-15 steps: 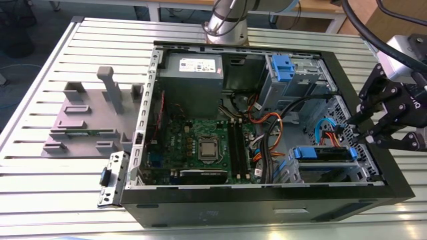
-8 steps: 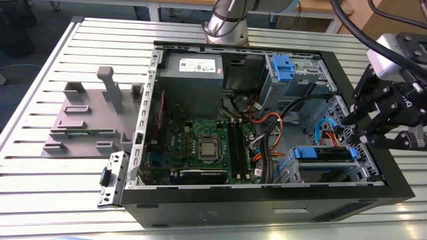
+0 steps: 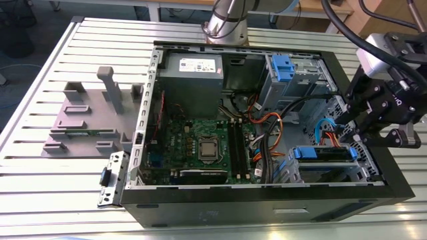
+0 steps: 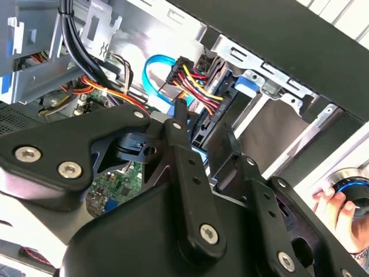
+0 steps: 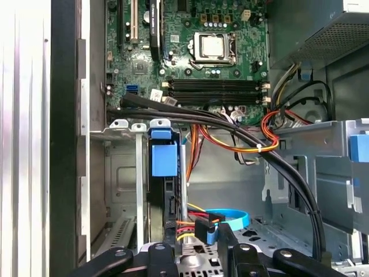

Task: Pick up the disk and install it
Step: 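Insert the second disk wire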

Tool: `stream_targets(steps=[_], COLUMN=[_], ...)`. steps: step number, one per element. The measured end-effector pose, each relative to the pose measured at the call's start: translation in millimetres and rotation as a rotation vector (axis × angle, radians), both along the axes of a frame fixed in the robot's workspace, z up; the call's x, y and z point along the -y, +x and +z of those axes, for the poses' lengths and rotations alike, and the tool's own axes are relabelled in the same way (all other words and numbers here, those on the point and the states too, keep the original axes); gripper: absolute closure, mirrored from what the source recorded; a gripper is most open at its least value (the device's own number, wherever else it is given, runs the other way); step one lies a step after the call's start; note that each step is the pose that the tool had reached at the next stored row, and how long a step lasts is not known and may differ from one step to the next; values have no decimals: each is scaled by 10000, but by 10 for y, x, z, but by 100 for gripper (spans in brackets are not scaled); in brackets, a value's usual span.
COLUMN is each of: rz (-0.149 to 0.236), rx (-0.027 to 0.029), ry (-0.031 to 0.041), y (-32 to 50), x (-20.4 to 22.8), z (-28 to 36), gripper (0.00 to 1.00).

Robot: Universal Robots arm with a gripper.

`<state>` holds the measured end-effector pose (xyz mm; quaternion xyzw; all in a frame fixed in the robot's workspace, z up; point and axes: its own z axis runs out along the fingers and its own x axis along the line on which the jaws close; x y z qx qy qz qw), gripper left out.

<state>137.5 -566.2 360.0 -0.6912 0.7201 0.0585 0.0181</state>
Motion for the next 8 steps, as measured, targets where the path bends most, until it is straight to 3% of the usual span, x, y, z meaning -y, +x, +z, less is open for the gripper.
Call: stream_targets(steps=[8], rz=[52], rx=[0], ry=[-3], y=[-14], x=[0], z=[-26], gripper=[58])
